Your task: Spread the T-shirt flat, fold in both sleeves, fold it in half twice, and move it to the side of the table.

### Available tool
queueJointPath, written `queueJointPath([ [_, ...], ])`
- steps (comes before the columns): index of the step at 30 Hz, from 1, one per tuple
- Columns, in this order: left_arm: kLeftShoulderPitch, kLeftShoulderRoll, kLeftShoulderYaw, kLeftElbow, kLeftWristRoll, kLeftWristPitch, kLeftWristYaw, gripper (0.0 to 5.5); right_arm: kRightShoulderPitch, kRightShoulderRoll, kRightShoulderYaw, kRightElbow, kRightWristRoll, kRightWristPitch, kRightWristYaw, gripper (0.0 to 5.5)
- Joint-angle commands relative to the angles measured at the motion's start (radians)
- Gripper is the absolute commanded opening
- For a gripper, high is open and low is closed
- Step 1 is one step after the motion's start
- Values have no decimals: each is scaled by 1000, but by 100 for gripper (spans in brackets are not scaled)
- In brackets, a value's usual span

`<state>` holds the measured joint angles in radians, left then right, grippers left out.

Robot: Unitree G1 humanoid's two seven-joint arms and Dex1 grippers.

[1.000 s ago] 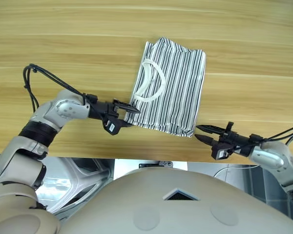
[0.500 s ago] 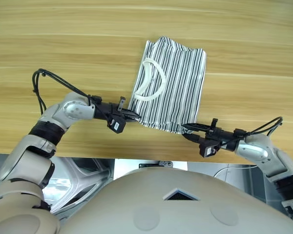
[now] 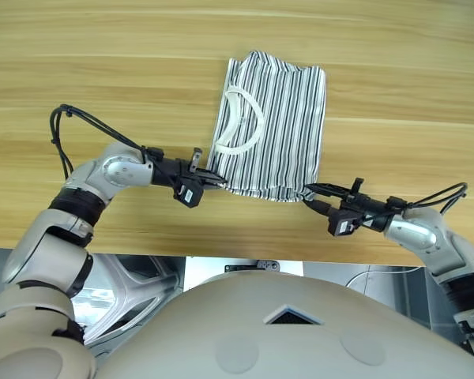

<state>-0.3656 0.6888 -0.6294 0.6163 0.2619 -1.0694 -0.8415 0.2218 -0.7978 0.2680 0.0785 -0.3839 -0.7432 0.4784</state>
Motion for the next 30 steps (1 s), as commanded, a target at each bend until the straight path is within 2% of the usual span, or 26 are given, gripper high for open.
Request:
queueJointPath([
  [1,50,-22,-44,75,99,35,-6,6,-41,32,15,52,-18,23,-4,157],
  [10,48,-39,-45,104,108,23,13,6,-52,64,15,86,1,10,-32,5],
  [16,32,-52,-26,117,105,6,53,6,-70,86,13,87,-3,1,-50,5],
  [21,64,-48,39,5,60,-7,119,6,-93,118,31,31,-10,-14,-52,5],
  [26,312,26,114,-299,-37,107,175,6,5,104,52,-79,-8,-5,-30,5],
  [30,626,145,168,-573,-169,180,206,6,168,24,15,-210,127,-4,6,5],
])
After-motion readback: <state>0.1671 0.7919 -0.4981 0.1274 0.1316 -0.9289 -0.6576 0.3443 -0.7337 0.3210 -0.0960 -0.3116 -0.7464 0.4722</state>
